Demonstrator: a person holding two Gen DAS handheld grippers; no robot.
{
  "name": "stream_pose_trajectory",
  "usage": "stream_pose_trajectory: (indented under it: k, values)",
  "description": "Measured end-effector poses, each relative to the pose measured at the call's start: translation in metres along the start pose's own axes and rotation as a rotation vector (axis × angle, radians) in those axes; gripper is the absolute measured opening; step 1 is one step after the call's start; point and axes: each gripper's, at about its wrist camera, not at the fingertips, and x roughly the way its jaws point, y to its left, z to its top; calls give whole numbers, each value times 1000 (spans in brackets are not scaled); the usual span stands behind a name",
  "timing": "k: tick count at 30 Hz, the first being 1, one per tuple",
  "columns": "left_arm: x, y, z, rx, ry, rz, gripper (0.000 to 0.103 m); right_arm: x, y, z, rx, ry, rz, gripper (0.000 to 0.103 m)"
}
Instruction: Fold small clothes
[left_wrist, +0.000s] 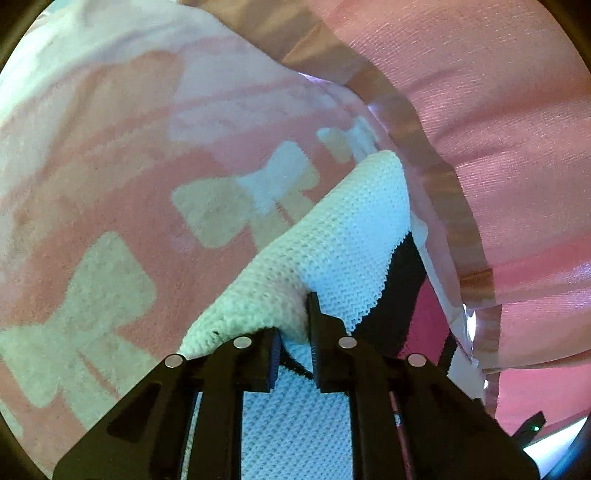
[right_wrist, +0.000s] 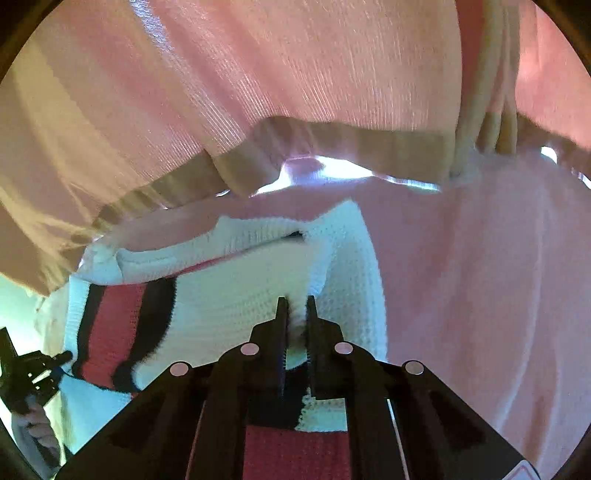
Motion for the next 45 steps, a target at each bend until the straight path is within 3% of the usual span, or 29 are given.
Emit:
stream_pose_trajectory:
  k: [2,5,7,8,9,11,13,16,19,21,25,28,31,32,34,36,39,40,41,45]
  values:
    - [0,1,0,-6,-1,-4,14,29,-11,-15,7,119,-30,9]
    - [-3,1,2,-9,0,-8,14,20,-19,-11,15,111,-22,10]
    - [-6,2,4,-29,-1,-14,14,-9,-11,0,-4,19,-136,23]
    - [-8,2,6,-35,-3,-18,14,-29,1,5,-39,-48,-188,23]
    - [-9,3,6,-44,0,-24,14,-42,15,10,-66,-80,-157,23]
    - [-8,3,7,-54,12,-28,14,-55,59,13,-112,-74,28,23]
    - [-7,3,6,-47,10,-25,14,-48,108,8,-186,-24,151,23]
    - [-7,1,5,-38,6,-19,14,-4,207,-10,-311,111,315,20]
    - [-7,1,5,-40,13,-19,14,49,283,-21,-395,204,344,1]
    - [-6,3,7,-51,23,-26,14,78,314,-23,-402,248,343,0]
    - [-8,7,11,-75,29,-32,14,124,360,-16,-427,241,258,0]
    - [-6,9,13,-85,32,-34,14,145,367,-11,-417,222,234,0]
    - [-5,13,14,-106,47,-47,14,136,362,6,-340,213,306,1]
    - [-4,13,14,-108,50,-48,14,125,356,12,-323,175,334,5]
    - [-5,12,12,-106,52,-44,14,113,352,17,-347,142,331,37]
    - [-6,9,11,-90,46,-31,14,115,355,13,-400,161,320,46]
    - [-5,6,9,-72,35,-18,14,127,363,-1,-509,216,293,46]
    - [-5,5,9,-68,33,-17,14,133,369,-9,-544,227,286,24]
    - [-6,6,9,-72,31,-18,14,139,372,-11,-562,235,285,12]
    - [-11,13,9,-82,10,-8,14,134,388,-3,-547,139,271,11]
